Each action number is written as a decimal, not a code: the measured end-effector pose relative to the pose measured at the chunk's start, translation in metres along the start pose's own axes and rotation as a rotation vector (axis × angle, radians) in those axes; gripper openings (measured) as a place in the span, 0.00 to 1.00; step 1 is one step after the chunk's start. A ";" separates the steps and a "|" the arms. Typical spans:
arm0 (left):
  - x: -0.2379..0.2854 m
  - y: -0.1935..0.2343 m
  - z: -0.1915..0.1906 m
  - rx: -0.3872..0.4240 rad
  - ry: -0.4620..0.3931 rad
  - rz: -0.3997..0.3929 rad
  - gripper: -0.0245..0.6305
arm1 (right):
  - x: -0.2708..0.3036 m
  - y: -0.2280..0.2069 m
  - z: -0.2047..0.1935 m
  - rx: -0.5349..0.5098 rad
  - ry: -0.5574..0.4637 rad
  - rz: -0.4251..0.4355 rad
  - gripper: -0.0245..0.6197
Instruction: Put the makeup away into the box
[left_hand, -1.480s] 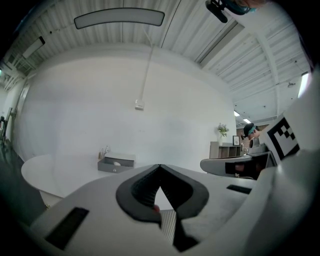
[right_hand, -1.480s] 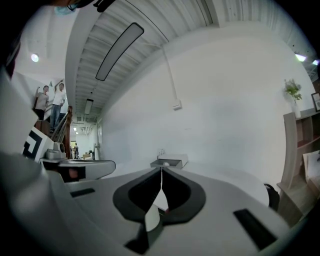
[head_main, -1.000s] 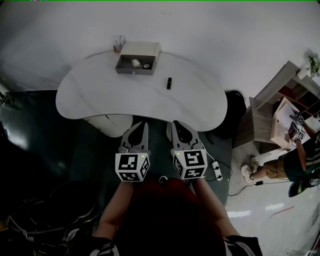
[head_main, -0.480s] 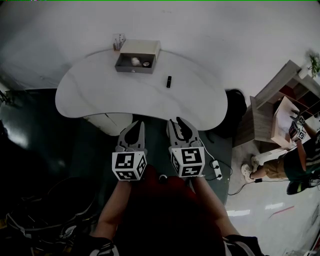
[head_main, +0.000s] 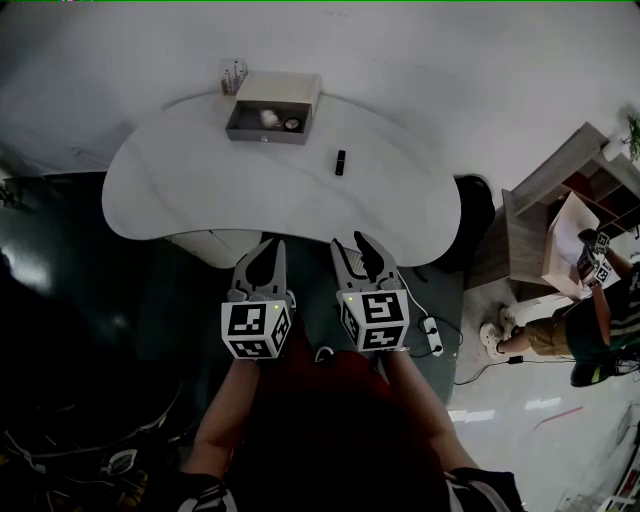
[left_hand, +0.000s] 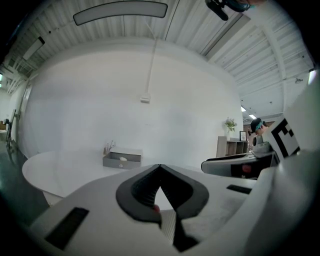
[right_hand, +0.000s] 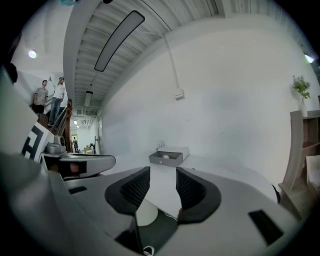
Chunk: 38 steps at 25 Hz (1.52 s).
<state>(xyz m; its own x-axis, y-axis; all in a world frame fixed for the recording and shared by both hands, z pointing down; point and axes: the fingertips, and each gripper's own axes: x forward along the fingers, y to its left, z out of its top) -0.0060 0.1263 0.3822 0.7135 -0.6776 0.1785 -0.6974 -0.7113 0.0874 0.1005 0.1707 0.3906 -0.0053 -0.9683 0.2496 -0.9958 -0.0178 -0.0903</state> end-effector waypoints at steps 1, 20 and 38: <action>0.006 0.004 0.000 -0.001 0.002 -0.005 0.07 | 0.007 -0.001 0.000 0.001 0.005 -0.006 0.28; 0.131 0.083 0.001 0.010 0.061 -0.107 0.07 | 0.128 -0.034 0.000 0.048 0.103 -0.151 0.33; 0.196 0.122 -0.001 0.006 0.126 -0.240 0.07 | 0.192 -0.072 -0.010 0.085 0.199 -0.375 0.37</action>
<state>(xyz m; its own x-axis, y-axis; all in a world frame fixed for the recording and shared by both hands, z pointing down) 0.0483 -0.0935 0.4285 0.8439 -0.4614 0.2738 -0.5089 -0.8501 0.1358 0.1706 -0.0111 0.4541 0.3297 -0.8240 0.4607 -0.9210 -0.3880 -0.0347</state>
